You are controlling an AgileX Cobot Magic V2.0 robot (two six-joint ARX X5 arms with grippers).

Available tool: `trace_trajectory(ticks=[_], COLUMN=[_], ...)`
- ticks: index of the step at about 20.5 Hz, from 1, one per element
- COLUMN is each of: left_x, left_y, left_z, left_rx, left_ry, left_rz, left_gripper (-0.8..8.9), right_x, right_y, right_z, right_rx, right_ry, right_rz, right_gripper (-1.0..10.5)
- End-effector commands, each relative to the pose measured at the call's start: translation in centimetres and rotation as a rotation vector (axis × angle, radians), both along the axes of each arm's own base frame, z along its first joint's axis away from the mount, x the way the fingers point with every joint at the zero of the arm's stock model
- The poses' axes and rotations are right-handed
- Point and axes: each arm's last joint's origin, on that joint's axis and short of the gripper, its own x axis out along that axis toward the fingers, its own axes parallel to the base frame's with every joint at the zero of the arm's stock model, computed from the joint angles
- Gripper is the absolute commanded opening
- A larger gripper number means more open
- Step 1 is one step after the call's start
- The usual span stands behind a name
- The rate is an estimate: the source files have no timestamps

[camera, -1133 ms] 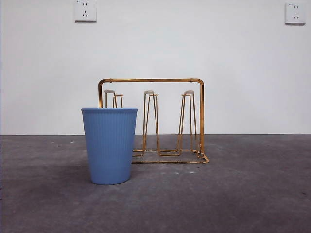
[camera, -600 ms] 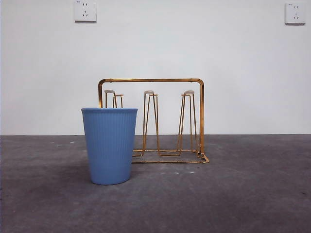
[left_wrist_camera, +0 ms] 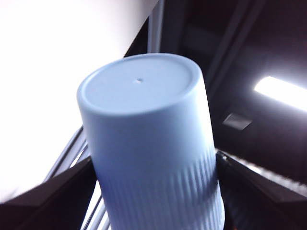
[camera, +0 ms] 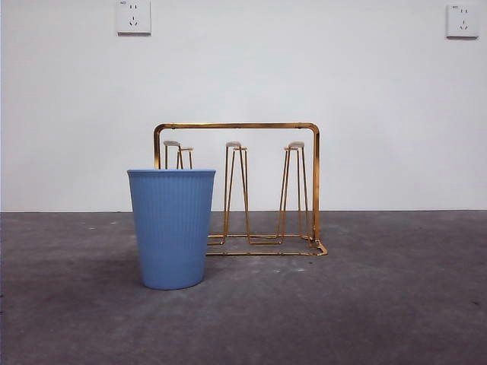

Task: Pick up cup 1,put cup 1 in the cup rack,pick up cup 2,put cup 2 in the cup rack

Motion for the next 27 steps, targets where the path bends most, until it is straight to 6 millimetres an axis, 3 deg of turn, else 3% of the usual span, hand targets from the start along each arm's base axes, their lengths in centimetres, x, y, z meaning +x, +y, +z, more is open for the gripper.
trace_trajectory(ticks=[1,6,13,18,27], left_x=[0.2,1.0,0.6,0.9,3.6], left_y=[-0.1,-1.4,-4.1,-6.3,-9.1], left_z=[0.0,-1.7,-5.5,-8.0,-13.1], left_rx=[0.074,0.326,0.725,0.869,1.019], left_ry=[-0.036,0.001,0.077,0.093,0.196], left_rz=[0.070,0.201,0.484,0.584,0.714], left_gripper=[-0.08,-0.08,-0.08,-0.08,-0.08], right_x=[-1.2,-3.3,-5.4,-6.2,-6.4], right_y=[-1.4,-4.0,-6.5,-7.3,-7.5], right_z=[-0.6,-1.5,-1.9,-2.0,-2.8], right_rx=[-0.088,-0.198,-0.241,-0.246,-0.310], right_ry=[0.008,0.061,0.069,0.071,0.118], right_rz=[-0.088,-0.249,-0.372,-0.391,-0.386], right_gripper=[1.7,1.7,1.6,1.6,1.6])
